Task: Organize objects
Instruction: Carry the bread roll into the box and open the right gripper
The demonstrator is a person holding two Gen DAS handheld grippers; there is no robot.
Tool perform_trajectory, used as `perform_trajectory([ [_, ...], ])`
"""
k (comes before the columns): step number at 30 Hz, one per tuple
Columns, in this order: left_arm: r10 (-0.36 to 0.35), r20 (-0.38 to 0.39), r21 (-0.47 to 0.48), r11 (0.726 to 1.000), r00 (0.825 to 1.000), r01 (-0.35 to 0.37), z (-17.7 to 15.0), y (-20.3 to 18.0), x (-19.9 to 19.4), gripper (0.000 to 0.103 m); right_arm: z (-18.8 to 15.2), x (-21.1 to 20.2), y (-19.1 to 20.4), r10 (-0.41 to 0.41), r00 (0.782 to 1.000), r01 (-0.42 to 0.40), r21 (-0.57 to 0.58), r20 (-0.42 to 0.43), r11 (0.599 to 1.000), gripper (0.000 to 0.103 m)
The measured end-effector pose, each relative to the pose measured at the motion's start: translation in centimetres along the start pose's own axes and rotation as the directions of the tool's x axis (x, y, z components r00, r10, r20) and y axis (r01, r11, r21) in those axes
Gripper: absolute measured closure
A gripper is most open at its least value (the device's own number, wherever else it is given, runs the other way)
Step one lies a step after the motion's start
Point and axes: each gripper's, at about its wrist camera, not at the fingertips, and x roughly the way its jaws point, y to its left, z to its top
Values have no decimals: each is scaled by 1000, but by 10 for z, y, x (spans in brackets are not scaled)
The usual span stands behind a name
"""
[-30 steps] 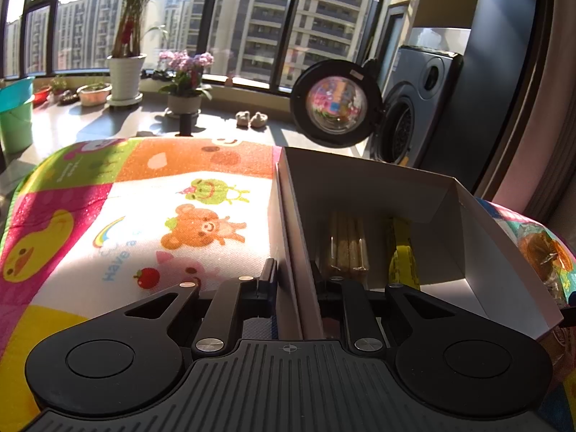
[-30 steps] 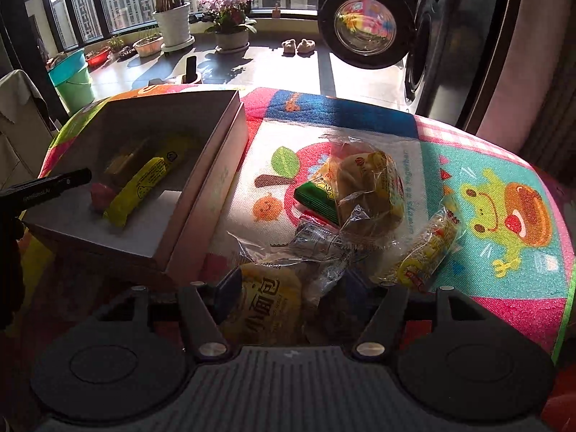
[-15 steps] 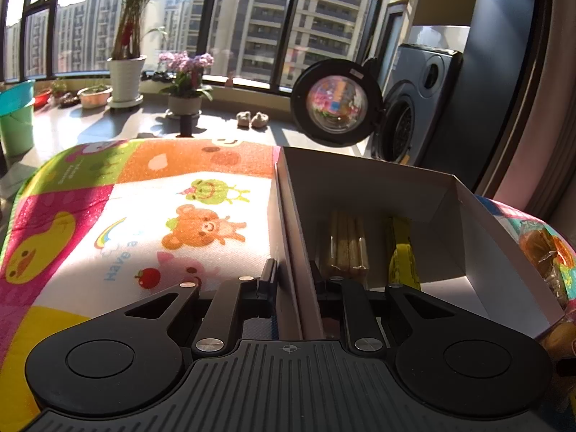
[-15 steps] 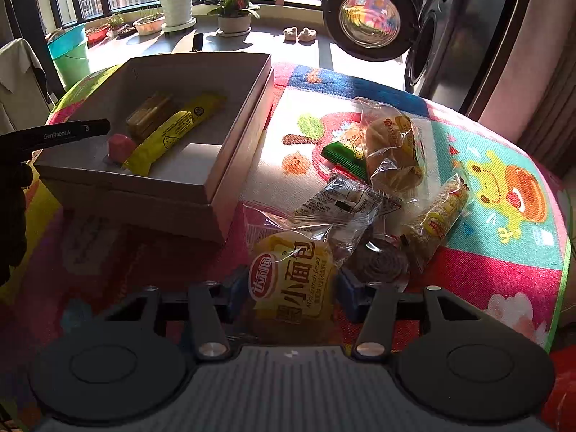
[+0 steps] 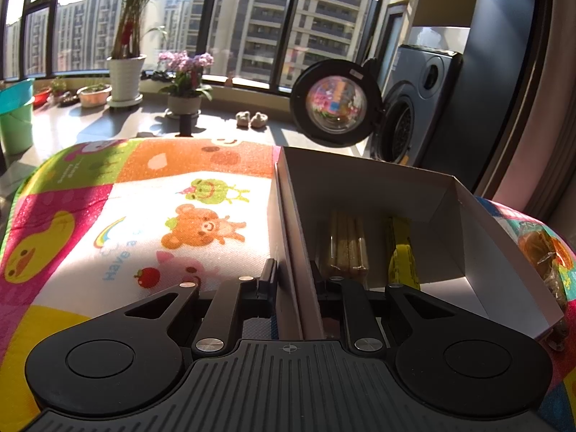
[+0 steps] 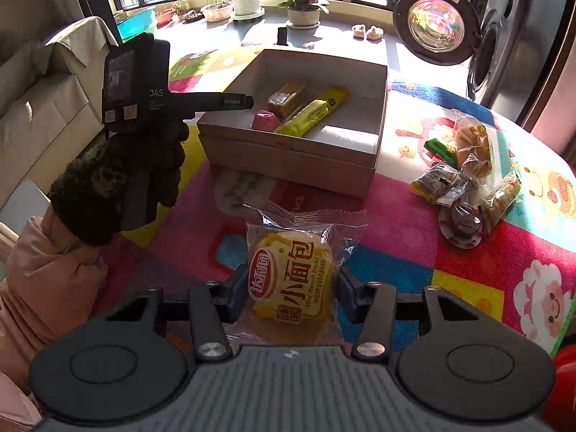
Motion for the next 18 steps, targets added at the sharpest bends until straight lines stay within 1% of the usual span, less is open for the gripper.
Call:
perform_trajectory([
  [2,4,0,4,1000,1000,-4,0,-1,0,85,17,-3,0,-10,1000,10,12,24,1000,53],
  [4,4,-2,4,1000,1000,-4,0,-1,-1,84,38,-6,-1,-30,997,29,15,69,999,53],
  [7,5,-1,6,1000,1000,-5,0,-1,-1,84,77,0,-4,-88,984,88,8,157,996,53],
  [9,1,-3,1,1000,1000,-1,0,-1,-1,84,100,13,-6,-122,976,122,7,179,992,53],
  [11,-3,-4,-3,1000,1000,3,0,-1,-1,84,119,32,-10,-151,972,151,14,179,988,53],
  [14,-3,-4,-2,1000,1000,3,0,-1,-2,84,136,60,-14,-200,963,198,25,179,980,53],
  [16,-2,-4,-1,1000,1000,2,1,-1,-2,84,143,78,-20,-203,966,196,55,158,979,53],
  [18,-3,-5,-2,1000,1000,3,1,-1,-2,84,144,95,-26,-175,979,166,87,108,982,51],
])
